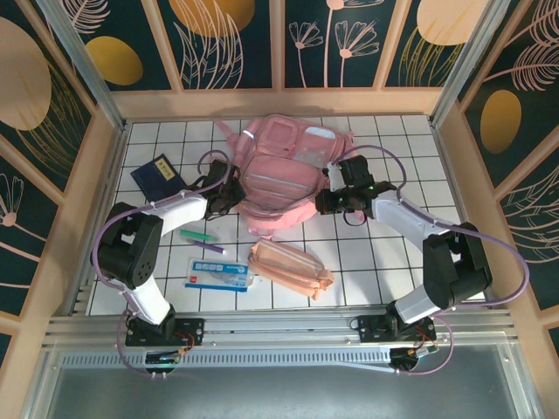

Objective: Pack books, pencil case, and school supplies into a backpack

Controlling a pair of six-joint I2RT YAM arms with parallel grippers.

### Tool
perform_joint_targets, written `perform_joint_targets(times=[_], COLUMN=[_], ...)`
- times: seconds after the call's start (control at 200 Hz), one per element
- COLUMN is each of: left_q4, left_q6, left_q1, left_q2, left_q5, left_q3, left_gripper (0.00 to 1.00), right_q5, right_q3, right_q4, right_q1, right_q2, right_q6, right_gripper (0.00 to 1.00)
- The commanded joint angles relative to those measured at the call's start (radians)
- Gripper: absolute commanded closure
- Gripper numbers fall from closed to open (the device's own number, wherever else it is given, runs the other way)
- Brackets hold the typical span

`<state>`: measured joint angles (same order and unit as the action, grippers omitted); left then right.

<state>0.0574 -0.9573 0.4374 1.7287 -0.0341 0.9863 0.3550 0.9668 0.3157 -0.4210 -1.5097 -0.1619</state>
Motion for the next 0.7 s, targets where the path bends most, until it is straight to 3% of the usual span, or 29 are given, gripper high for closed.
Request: perform_joint_targets(times=[0.0, 0.19, 0.305, 0.495, 0.691], left_q4=[-0.069, -0.06, -0.063, -0.113, -0.147], left_q6=[-0.09, -0.176, -0.223, -0.337, -0.443], left_q1=[0.006, 0.037, 0.12, 0.224, 0.284], left_q2=[-0.085, -0.121, -0.113, -0.081, -0.082], left_q5=[0.059, 0.056, -0.015, -0.048, -0.101], left_q3=[-0.008, 0.013, 0.031, 0.047, 0.051], left_gripper=[1.0, 1.0, 1.0, 1.0, 1.0], right_q5=[-0.032, -0.055, 0.007, 0.18, 0.21], right_q3=[0.054, 0.135, 0.203, 0.309, 0.426], right_q4=[0.079, 0.294, 0.402, 0.428, 0.42], right_q1=[-0.041, -0.121, -0.158, -0.17, -0.168], right_q2=[-0.026, -0.095, -0.131, -0.179, -0.258], right_q6=[0.021, 0.04, 0.066, 0.037, 0.012], right_gripper=[1.0, 1.0, 1.0, 1.0, 1.0])
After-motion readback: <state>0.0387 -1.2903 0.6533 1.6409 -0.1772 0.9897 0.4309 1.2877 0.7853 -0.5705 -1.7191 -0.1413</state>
